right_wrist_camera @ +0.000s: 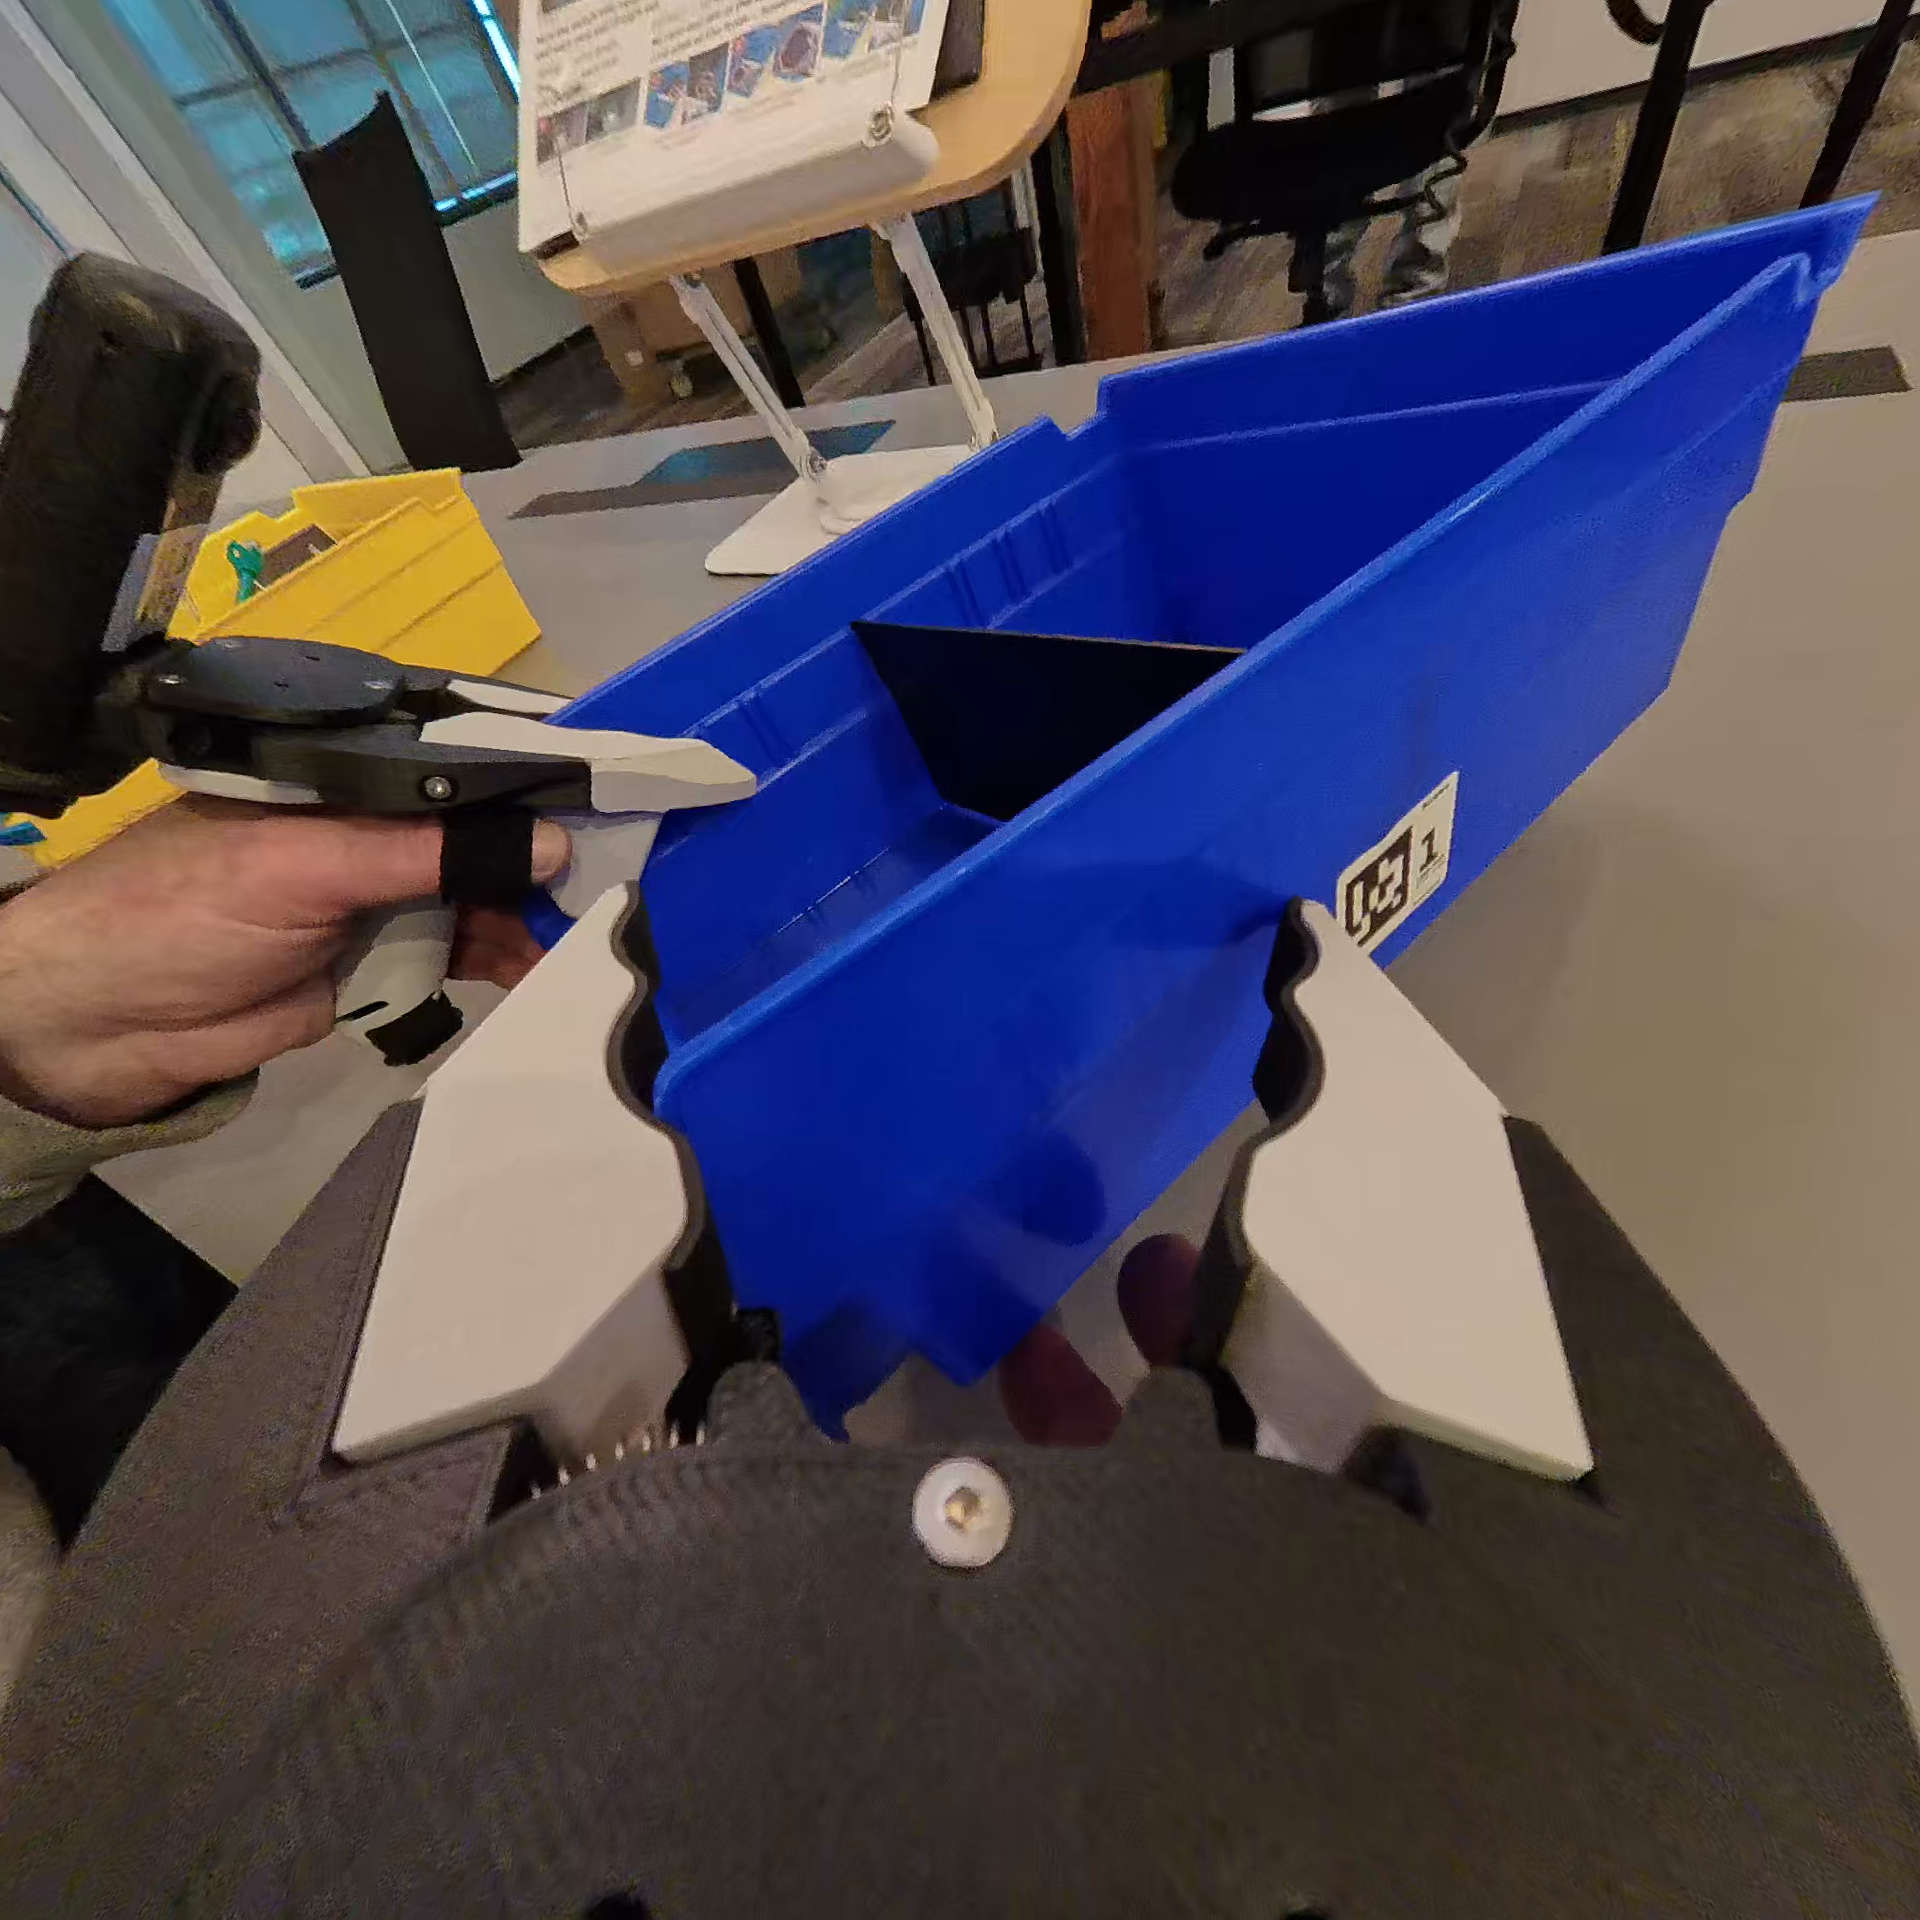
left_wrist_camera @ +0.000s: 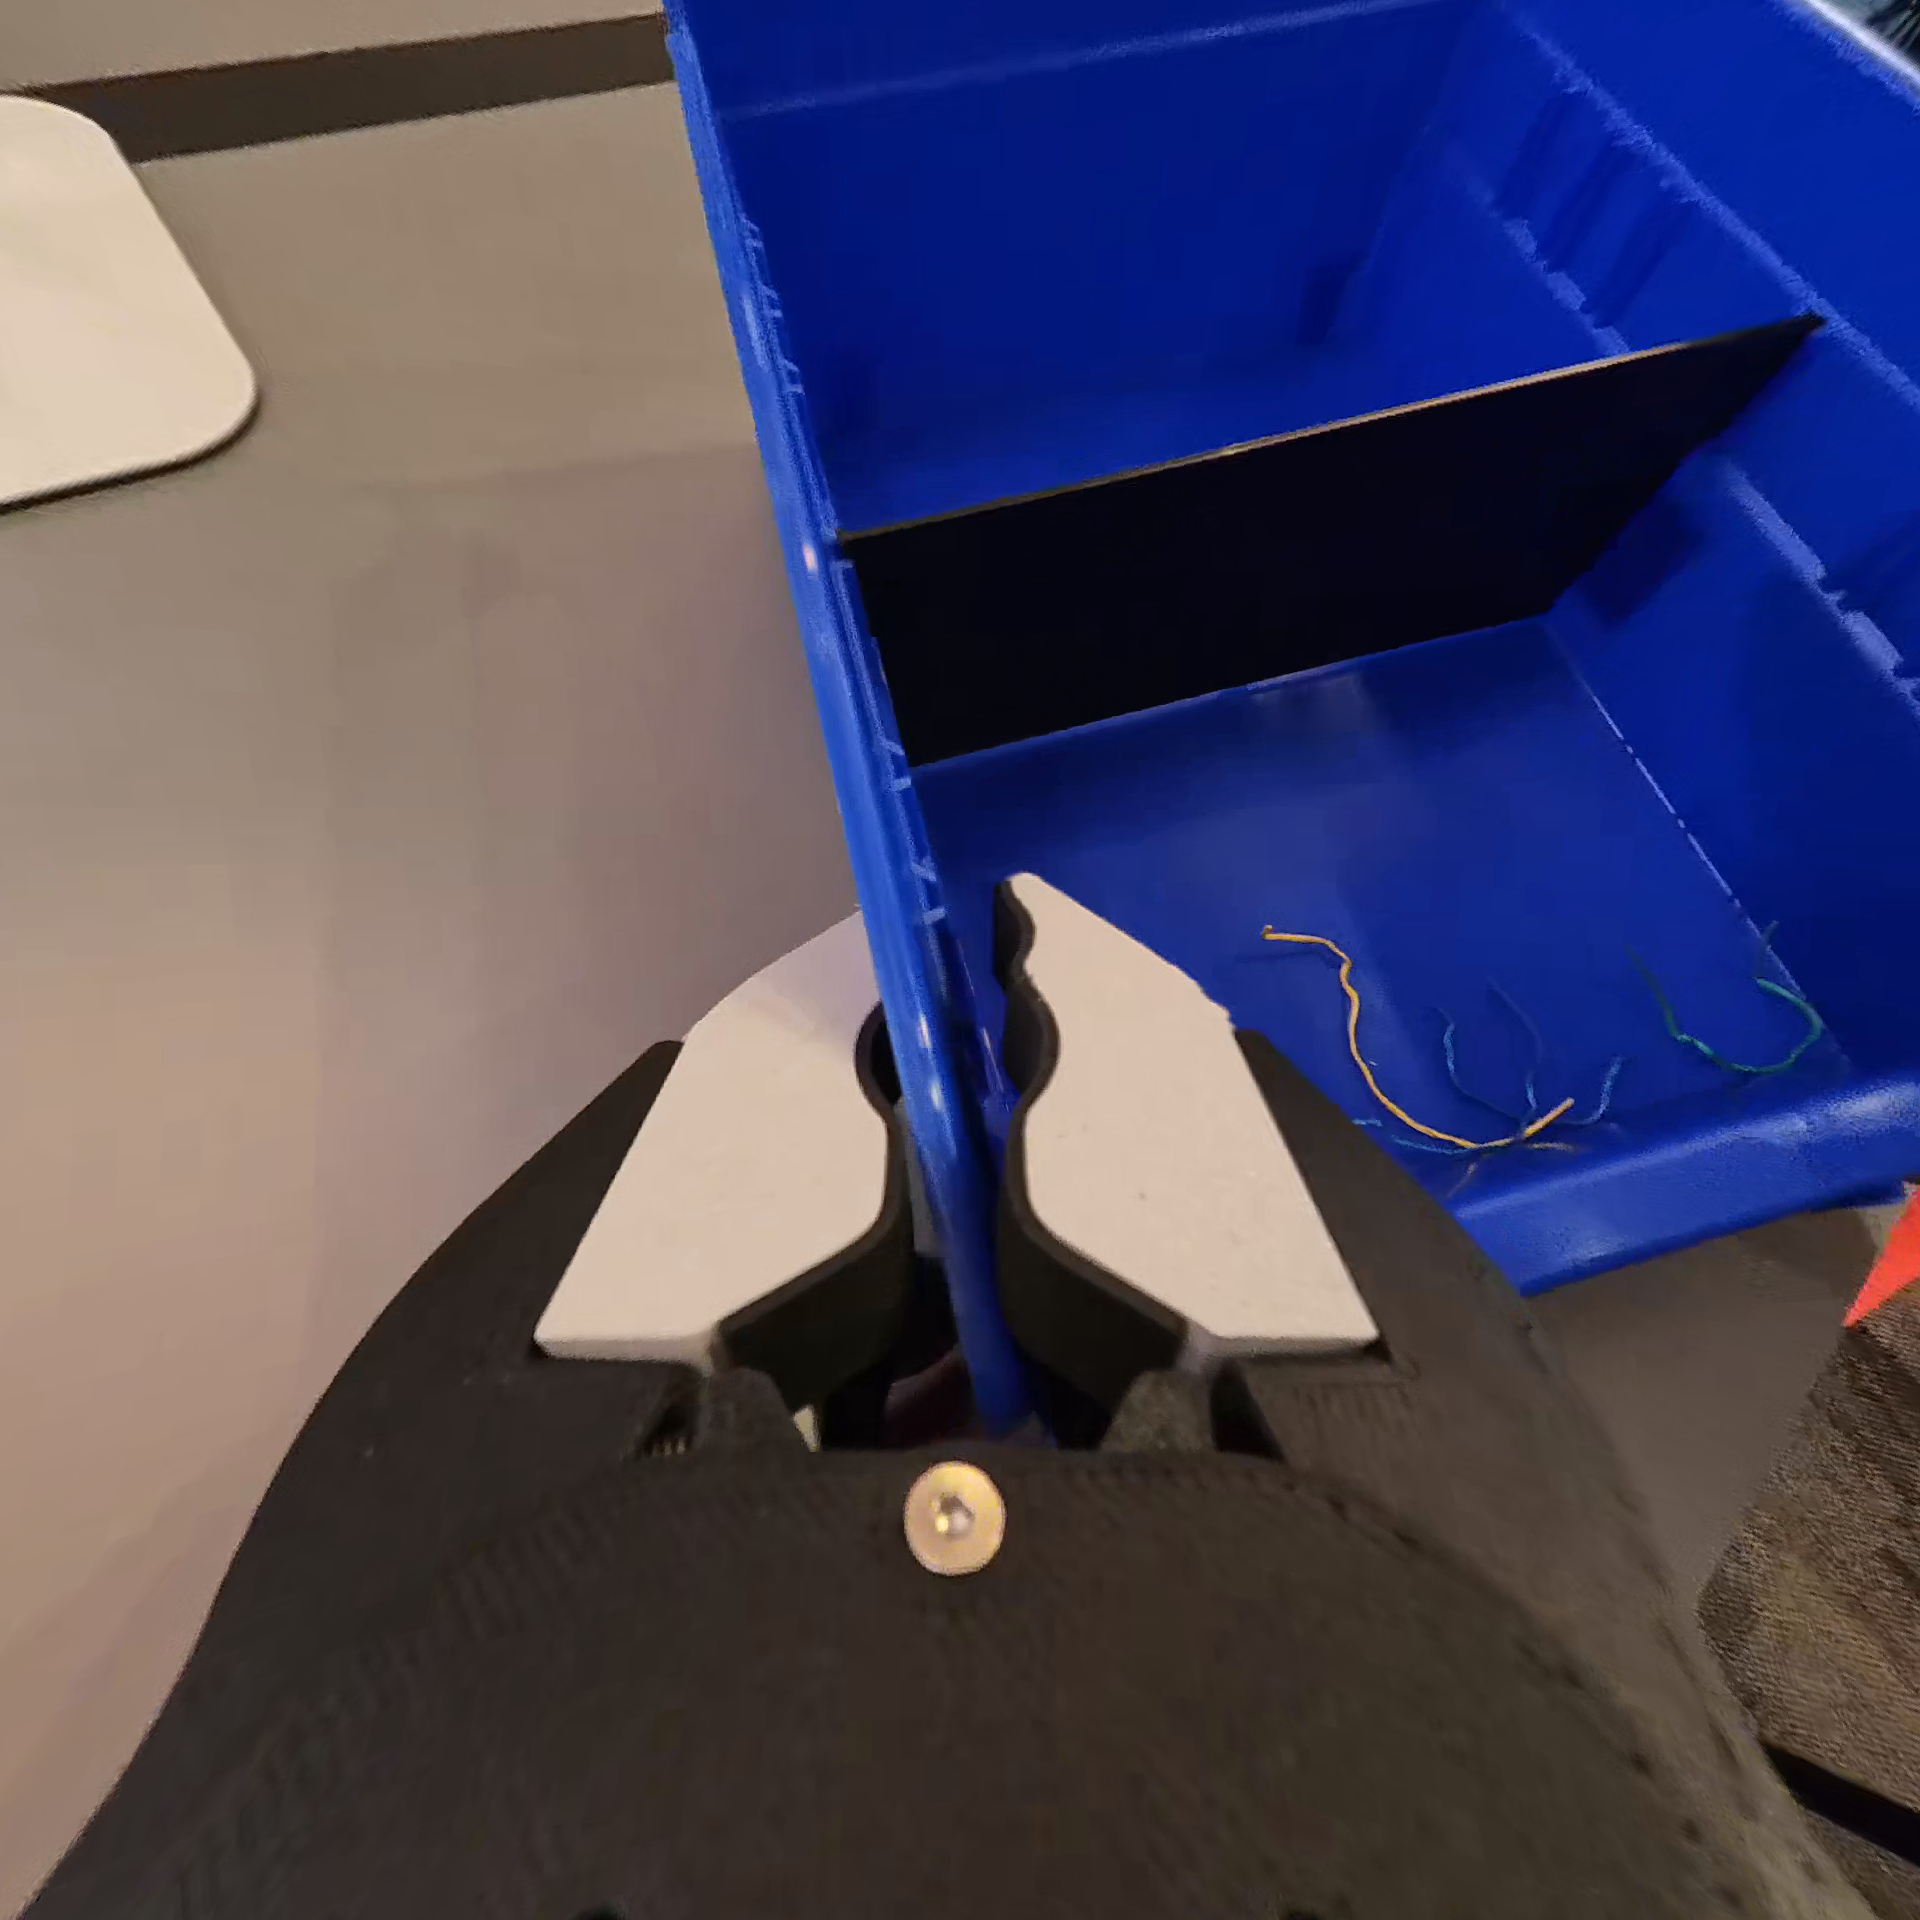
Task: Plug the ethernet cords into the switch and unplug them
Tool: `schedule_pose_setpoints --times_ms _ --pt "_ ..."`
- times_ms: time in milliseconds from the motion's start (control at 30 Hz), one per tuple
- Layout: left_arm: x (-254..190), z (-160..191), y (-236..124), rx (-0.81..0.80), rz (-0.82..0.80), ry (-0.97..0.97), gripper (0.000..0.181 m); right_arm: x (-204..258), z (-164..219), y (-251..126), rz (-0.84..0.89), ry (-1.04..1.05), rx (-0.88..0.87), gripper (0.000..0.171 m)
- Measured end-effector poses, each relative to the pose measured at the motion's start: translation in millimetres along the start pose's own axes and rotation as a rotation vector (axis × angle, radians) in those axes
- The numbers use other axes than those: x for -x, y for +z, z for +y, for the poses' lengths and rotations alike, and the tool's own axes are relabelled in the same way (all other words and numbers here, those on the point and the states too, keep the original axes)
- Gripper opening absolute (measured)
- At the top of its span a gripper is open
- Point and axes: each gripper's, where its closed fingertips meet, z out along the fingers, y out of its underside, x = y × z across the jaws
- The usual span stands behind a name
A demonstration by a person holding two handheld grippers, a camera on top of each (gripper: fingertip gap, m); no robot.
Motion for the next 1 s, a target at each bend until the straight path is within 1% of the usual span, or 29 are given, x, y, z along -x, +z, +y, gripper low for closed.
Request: schedule_pose_setpoints --times_ms 133,233,333,400,433,533,667,800,867,1000 --pt "-19.3 0.0 4.3 -0.002 0.043 -0.023 0.024 -20.5 -1.1 -7.1 -0.014 0.014 -0.009 0.102" --pt "-39.3 -0.6 5.7 0.008 0.118 -0.059 0.041 -40.2 1.2 -12.2 -0.006 0.033 -0.012 0.089" --pt "-58.6 -1.7 6.9 0.008 0.171 -0.048 0.053 -58.9 6.5 -16.7 0.0 0.057 -0.015 0.088" --pt "-74.8 -3.4 6.6 0.0 0.219 -0.053 0.061 -71.8 15.7 -17.8 0.038 0.038 0.022 0.09" --pt "-80.3 -3.9 6.9 -0.001 0.224 -0.051 0.062 -77.0 16.8 -19.6 0.054 0.025 0.024 0.088" --pt "-98.2 -1.2 8.7 0.011 0.268 -0.066 0.063 -94.9 14.0 -29.6 0.101 0.007 0.026 0.075" --pt "-126.0 1.3 10.6 0.011 0.338 -0.06 0.066 -123.6 15.6 -39.7 0.205 -0.058 0.074 0.065" --pt "-142.2 -0.5 14.8 0.012 0.4 -0.071 0.07 -142.2 12.1 -46.8 0.235 -0.067 0.071 0.055" --pt "-147.7 -0.4 14.8 0.012 0.421 -0.076 0.073 -150.0 10.6 -48.3 0.246 -0.067 0.07 0.053" --pt "-159.1 0.8 13.4 0.021 0.472 -0.073 0.077 -162.4 7.4 -48.4 0.236 -0.092 0.1 0.054"
